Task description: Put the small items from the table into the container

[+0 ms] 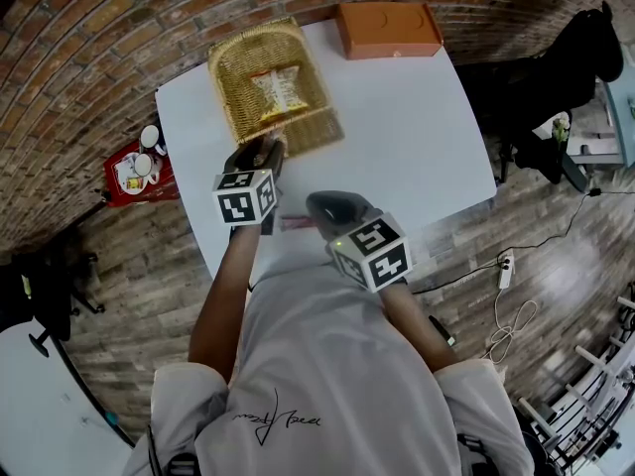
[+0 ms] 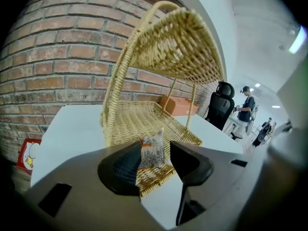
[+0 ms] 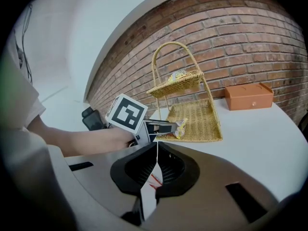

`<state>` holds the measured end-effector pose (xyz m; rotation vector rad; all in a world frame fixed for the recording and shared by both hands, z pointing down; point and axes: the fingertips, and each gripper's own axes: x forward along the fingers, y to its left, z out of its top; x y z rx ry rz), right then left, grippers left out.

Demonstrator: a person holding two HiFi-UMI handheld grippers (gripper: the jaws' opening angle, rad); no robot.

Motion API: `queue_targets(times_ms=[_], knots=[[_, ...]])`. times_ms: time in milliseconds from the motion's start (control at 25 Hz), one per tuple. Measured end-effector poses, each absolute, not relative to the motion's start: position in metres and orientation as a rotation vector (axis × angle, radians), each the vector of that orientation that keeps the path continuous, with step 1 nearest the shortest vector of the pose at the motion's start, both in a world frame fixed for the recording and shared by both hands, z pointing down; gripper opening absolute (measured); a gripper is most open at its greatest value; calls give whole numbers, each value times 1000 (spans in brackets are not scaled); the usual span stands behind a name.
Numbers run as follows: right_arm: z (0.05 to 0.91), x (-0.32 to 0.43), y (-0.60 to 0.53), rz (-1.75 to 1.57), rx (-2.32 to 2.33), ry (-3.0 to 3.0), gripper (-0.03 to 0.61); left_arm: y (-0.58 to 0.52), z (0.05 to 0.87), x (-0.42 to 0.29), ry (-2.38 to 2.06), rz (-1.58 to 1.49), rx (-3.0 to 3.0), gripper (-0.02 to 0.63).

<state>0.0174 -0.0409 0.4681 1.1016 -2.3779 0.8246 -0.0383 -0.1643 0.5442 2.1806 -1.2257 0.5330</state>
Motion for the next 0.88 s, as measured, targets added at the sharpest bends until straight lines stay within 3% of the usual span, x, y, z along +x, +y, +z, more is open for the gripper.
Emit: queue_targets(times_ms=[520,880], knots=[[463,15,-38,798,1103,-2395,23,-144,522,-34,-1202,471,2215,170],[459,16,-35,777,1114,-2404,23,-128,508,-30,-1186,455,2262,118]])
